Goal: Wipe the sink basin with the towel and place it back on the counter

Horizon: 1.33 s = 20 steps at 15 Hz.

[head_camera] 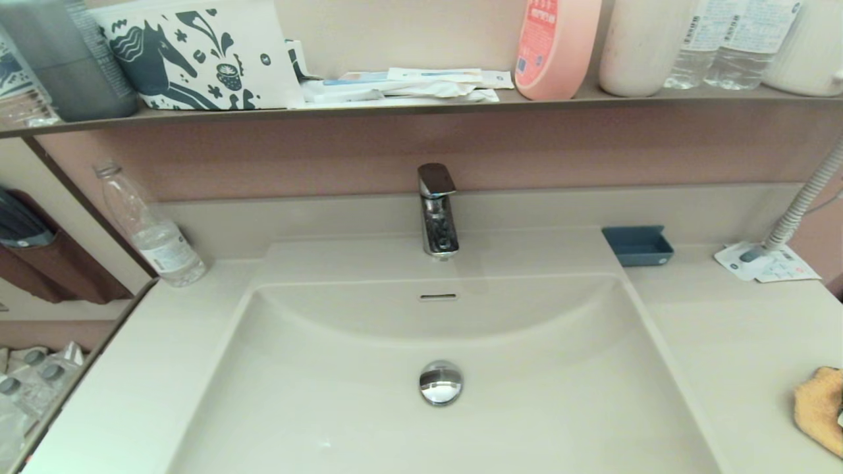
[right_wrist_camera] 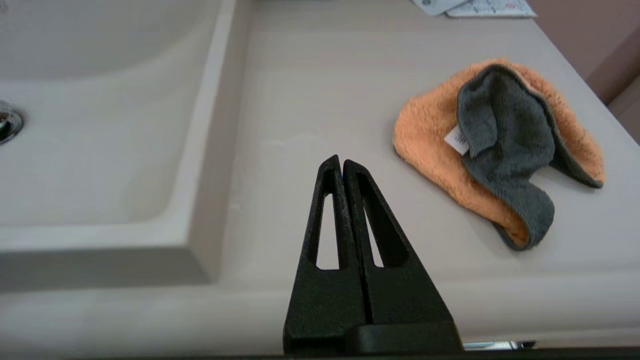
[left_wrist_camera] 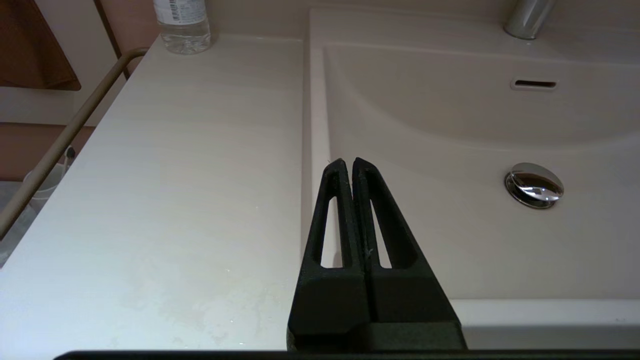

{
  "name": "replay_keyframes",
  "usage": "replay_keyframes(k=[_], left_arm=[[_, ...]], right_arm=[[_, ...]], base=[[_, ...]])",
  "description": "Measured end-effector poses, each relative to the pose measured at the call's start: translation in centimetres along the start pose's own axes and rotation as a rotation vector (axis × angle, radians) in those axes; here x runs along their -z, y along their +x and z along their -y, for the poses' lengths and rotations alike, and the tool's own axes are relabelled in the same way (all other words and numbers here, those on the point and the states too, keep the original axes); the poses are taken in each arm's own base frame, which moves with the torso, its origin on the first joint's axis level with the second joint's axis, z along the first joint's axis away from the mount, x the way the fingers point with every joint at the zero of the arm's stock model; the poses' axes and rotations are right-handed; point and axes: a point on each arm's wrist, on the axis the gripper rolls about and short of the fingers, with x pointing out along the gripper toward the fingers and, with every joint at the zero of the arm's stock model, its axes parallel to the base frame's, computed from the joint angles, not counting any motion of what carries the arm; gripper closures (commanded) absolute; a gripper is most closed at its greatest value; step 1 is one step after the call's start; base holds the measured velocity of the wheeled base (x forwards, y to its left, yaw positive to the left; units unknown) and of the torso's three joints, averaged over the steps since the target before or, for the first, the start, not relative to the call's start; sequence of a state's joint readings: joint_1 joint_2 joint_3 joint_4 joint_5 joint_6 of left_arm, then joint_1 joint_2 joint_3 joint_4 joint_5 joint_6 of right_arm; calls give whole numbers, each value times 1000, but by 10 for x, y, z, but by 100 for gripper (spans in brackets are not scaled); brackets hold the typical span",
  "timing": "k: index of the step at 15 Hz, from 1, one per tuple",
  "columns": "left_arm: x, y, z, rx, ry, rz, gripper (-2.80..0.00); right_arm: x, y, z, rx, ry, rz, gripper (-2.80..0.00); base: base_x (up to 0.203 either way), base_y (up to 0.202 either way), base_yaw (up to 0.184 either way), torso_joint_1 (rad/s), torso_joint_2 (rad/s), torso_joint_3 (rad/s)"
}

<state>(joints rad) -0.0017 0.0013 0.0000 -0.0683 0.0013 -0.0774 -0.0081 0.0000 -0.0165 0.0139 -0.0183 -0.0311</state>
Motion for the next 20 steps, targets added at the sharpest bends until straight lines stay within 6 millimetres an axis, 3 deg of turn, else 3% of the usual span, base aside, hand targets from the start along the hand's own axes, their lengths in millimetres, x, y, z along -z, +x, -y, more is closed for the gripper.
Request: replay_keyframes(k=[20], left_arm=[[0,0,0,0,0,0,0]], right_arm=[[2,1,0,4,80,6,0]], base=[[0,0,0,0,0,0]])
